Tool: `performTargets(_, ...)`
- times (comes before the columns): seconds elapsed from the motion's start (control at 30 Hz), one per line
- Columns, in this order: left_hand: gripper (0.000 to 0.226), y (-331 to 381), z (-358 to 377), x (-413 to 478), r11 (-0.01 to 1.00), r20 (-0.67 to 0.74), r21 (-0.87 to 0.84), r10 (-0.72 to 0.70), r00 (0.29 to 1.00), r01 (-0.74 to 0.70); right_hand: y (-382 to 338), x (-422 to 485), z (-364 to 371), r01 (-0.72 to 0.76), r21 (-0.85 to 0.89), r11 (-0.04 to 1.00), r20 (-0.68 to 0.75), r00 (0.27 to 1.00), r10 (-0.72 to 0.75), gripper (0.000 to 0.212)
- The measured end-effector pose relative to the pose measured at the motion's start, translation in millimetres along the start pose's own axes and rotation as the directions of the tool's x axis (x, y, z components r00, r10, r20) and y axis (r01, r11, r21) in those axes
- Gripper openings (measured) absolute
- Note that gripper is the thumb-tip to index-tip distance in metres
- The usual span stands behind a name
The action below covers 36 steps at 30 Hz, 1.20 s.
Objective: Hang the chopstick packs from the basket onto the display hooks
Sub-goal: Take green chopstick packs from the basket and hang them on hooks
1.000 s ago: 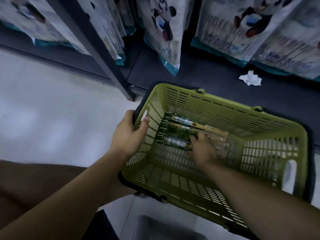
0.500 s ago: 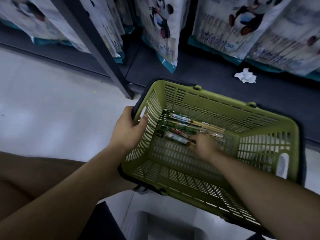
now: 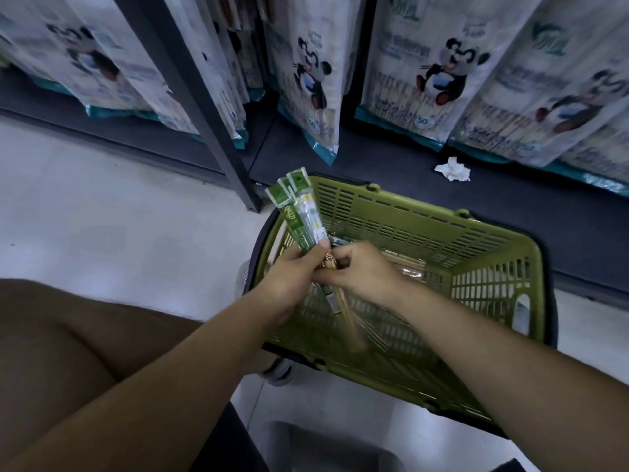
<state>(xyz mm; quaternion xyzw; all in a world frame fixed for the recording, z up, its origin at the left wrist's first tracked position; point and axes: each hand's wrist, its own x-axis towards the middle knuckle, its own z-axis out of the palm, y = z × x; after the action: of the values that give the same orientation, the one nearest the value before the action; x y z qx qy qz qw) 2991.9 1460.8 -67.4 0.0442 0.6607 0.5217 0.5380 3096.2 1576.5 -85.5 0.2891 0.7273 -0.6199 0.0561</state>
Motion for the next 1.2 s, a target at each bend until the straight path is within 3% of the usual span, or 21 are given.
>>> performTargets(0.1,0.021,7.2,-0.7,1.6,0.992,-0.066,-0.111,0.058,0.996,-0.065,3.1,5.5,-0.8,-0.026,0.109,0.994,0.058,0.998,0.02,0.011)
performTargets(0.2,0.02,18.7,-17.6,8.2,0.988,-0.214,-0.042,0.133,0.968,-0.145,36.1,18.2,-8.6,-0.133,-0.052,0.99,-0.024,0.991,0.132,0.019)
performTargets(0.33,0.019,26.2,-37.7,12.7,0.985,-0.225,-0.052,0.152,0.963,-0.167,105.5,27.0,-1.9,-0.292,-0.553,0.78,-0.127,0.955,0.267,0.067)
performTargets(0.4,0.021,20.1,-38.5,14.0,0.985,-0.192,-0.121,0.096,0.977,-0.121,129.8,28.9,10.1,-0.314,-0.645,0.697,-0.12,0.942,0.314,0.092)
performTargets(0.5,0.021,10.1,-37.4,16.0,0.98,-0.181,-0.178,0.052,0.982,-0.085,152.5,33.3,25.1,-0.334,-0.725,0.602,-0.165,0.933,0.319,0.104)
performTargets(0.63,0.021,10.7,-34.0,20.7,0.978,-0.197,-0.189,0.054,0.979,-0.092,160.3,38.6,34.6,-0.337,-0.805,0.488,-0.241,0.938,0.25,0.097)
performTargets(0.8,0.021,10.4,-28.9,24.4,0.978,-0.245,-0.177,0.063,0.968,-0.109,159.5,44.5,28.8,-0.323,-0.779,0.538,-0.23,0.945,0.233,0.071)
performTargets(0.93,0.022,9.4,-29.0,22.6,0.983,-0.25,-0.146,0.074,0.966,-0.113,156.3,43.3,11.8,-0.275,-0.833,0.48,-0.238,0.962,0.138,0.055)
performTargets(1.07,0.022,9.6,-28.5,21.8,0.984,-0.246,-0.136,0.079,0.966,-0.116,149.4,49.2,0.1,-0.266,-0.83,0.489,-0.237,0.964,0.122,0.066)
performTargets(1.2,0.022,9.9,-27.9,21.5,0.987,-0.256,-0.115,0.078,0.963,-0.111,148.0,51.7,3.0,-0.249,-0.822,0.512,-0.188,0.968,0.168,0.058)
